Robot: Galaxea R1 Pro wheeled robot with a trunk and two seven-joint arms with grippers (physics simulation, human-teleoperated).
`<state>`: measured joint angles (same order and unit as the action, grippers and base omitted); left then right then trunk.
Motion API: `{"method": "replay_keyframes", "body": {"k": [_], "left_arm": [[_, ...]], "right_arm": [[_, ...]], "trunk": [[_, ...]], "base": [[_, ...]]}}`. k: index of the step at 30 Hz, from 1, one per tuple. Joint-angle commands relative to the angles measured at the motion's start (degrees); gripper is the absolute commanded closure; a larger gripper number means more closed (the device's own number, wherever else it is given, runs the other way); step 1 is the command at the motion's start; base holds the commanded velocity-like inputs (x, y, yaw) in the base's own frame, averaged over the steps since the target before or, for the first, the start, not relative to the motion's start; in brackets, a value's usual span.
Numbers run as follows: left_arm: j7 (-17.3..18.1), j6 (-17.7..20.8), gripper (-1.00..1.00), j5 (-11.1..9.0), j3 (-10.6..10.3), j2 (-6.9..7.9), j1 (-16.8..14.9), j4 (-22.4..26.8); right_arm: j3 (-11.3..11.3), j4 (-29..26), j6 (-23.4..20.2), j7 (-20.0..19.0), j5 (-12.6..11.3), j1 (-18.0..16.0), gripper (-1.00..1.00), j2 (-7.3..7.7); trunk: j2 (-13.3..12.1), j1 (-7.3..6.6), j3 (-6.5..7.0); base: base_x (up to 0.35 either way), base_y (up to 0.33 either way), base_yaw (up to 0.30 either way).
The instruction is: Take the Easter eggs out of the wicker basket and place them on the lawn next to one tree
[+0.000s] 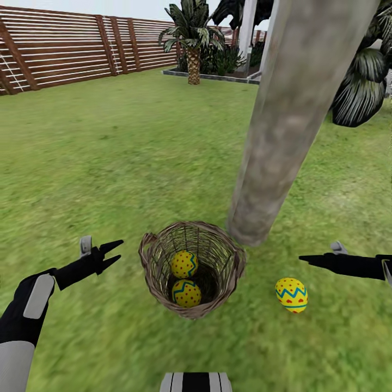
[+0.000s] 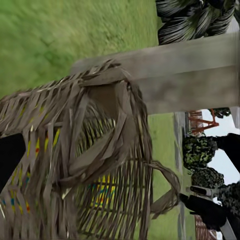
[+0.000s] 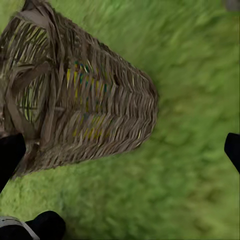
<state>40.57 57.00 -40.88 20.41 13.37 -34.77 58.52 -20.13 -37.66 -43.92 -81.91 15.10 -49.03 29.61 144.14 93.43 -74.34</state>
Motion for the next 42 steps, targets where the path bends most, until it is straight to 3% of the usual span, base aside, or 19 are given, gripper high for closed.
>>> {"method": "replay_keyframes", "body": {"k": [1, 18, 22, 31, 34, 36, 39, 42], "left_arm": [[0.3, 0.2, -1.0, 0.2, 0.1, -0.01, 0.0, 0.0], [0.4, 0.3, -1.0, 0.2, 0.1, 0.04, 0.0, -0.1], [0.3, 0.2, -1.0, 0.2, 0.1, 0.05, 0.0, 0.0], [0.3, 0.2, -1.0, 0.2, 0.1, 0.08, 0.0, 0.0], [0.3, 0.2, -1.0, 0.3, 0.1, 0.08, 0.0, 0.0], [0.3, 0.2, -1.0, 0.3, 0.1, 0.08, 0.0, -0.1], [0.3, 0.2, -1.0, 0.2, 0.1, 0.08, 0.0, -0.1], [0.3, 0.2, -1.0, 0.2, 0.2, 0.08, 0.0, 0.0]], "right_arm": [[-0.3, 0.0, -0.6, -0.8, 0.6, 0.0, -1.0, -0.1], [-0.3, -0.1, -2.1, -1.1, 0.8, 0.0, -1.0, -0.25], [-0.3, -3.2, -4.9, -1.2, 0.8, 0.0, -1.0, -0.25], [0.1, -5.2, -5.4, -1.3, 1.0, 0.7, -1.0, -0.55], [1.3, -5.2, -5.4, -1.3, 1.1, 1.1, -1.0, -1.48], [3.9, -5.2, -5.4, -1.3, 1.1, 1.5, -1.0, -2.26], [5.5, -5.2, -5.4, -1.3, 1.1, 1.6, -1.0, -2.58], [7.3, -5.2, -5.4, -1.3, 1.1, 1.9, -1.0, -4.02]], "trunk": [[0.0, -0.03, 0.19], [-0.2, -0.47, 4.68], [-0.3, -0.57, 5.57], [-0.4, -0.81, 7.57], [-0.4, -0.88, 8.23], [-0.5, -0.93, 8.67], [-0.5, -1.01, 9.34], [-0.5, -1.09, 10.0]], "base": [[-0.044, 0.106, 0.0], [0.008, 0.138, -0.131], [0.002, 0.001, -0.007], [0.0, 0.0, 0.0], [0.0, 0.0, 0.0], [0.0, 0.0, 0.0], [0.002, 0.0, 0.0], [0.057, 0.0, 0.0]]}}
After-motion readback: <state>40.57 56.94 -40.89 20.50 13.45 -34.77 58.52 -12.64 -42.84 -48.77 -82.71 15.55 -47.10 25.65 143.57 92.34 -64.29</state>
